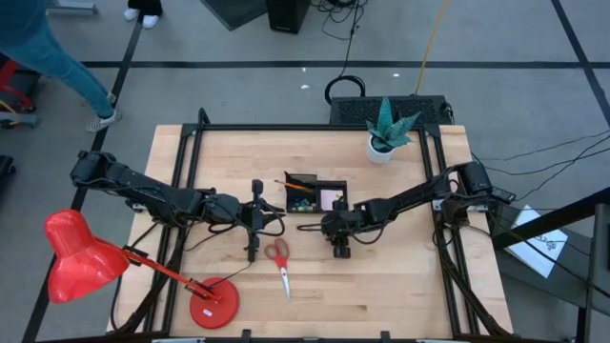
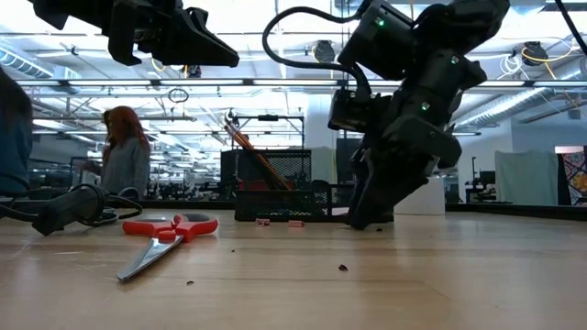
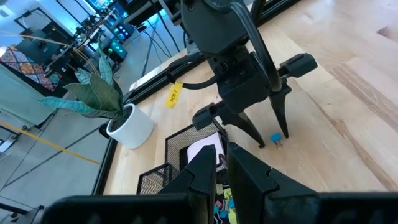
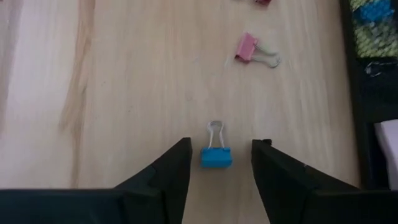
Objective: Pick and place office supplies into organizer
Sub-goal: Put the blue binder clip into the black desk organizer
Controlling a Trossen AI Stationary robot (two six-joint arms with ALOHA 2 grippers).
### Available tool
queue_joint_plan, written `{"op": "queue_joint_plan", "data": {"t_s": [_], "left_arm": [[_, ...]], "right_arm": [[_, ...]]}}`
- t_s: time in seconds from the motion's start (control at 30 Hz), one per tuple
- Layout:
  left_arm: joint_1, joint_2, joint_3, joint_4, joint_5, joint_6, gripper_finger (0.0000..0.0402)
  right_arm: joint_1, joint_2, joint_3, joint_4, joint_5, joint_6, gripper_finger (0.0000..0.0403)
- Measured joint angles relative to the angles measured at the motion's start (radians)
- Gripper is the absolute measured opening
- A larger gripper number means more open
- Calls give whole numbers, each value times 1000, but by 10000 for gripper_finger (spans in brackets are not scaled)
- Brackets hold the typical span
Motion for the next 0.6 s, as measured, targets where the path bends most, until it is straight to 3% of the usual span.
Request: {"op": "queue_joint_plan", "data": {"t_s": [0.37,0.6], "left_arm": [[0,0,0,1,0,1,49],[0,0,0,1,0,1,49]], "right_arm": [[1,-1,0,-22,-23,-5,139],[1,-1,-1,-14,-33,-8,101]]}}
